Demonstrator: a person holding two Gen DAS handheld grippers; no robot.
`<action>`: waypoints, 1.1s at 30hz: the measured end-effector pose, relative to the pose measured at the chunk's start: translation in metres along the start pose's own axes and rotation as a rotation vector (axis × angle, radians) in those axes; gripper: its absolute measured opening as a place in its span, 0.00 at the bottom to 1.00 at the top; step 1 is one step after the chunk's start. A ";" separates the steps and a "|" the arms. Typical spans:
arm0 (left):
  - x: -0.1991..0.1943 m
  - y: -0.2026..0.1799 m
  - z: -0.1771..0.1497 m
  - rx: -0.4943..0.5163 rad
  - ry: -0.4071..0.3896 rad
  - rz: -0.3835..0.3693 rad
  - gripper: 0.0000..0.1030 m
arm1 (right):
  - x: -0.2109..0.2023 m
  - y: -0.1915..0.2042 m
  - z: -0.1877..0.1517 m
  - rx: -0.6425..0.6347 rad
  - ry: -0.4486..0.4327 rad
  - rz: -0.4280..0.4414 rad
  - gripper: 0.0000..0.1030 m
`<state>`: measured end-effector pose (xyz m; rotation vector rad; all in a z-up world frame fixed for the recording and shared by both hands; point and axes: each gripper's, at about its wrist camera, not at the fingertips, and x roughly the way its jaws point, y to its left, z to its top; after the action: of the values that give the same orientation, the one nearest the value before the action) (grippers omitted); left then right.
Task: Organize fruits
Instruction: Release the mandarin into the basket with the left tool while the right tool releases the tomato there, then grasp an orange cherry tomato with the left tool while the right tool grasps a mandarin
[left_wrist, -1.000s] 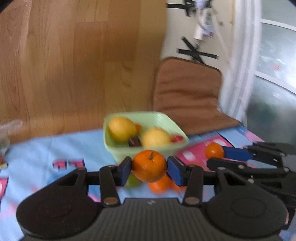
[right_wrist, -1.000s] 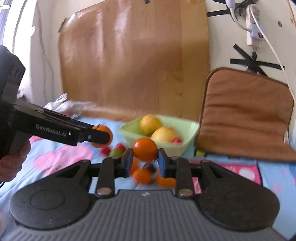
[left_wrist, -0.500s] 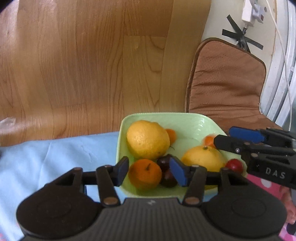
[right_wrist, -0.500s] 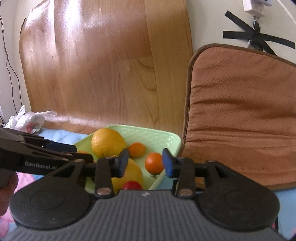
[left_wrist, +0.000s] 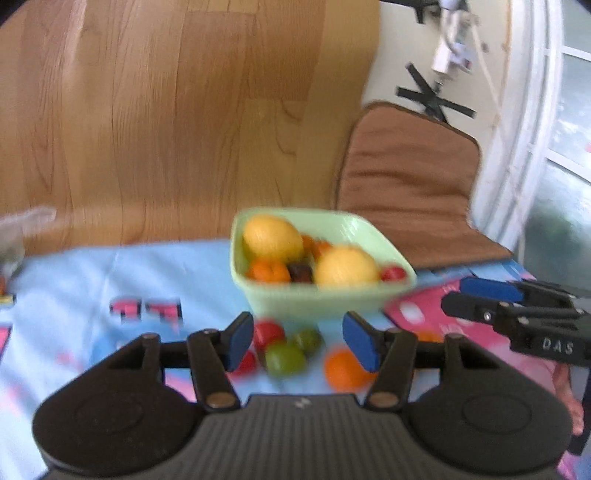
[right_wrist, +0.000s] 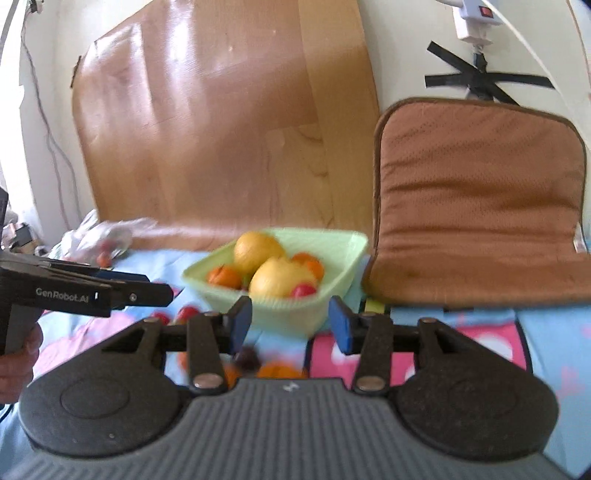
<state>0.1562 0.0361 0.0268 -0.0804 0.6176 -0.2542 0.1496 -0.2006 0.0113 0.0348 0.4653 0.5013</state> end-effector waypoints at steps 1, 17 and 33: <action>-0.005 -0.002 -0.009 0.001 0.009 -0.013 0.53 | -0.003 0.001 -0.005 0.005 0.011 0.005 0.47; -0.008 -0.064 -0.039 0.256 0.022 -0.054 0.53 | 0.024 -0.010 -0.024 0.129 0.163 0.026 0.36; 0.042 -0.101 -0.037 0.621 0.049 -0.007 0.39 | -0.020 -0.019 -0.044 0.034 0.102 -0.026 0.37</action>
<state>0.1466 -0.0720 -0.0120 0.5228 0.5640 -0.4459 0.1231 -0.2302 -0.0224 0.0362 0.5731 0.4707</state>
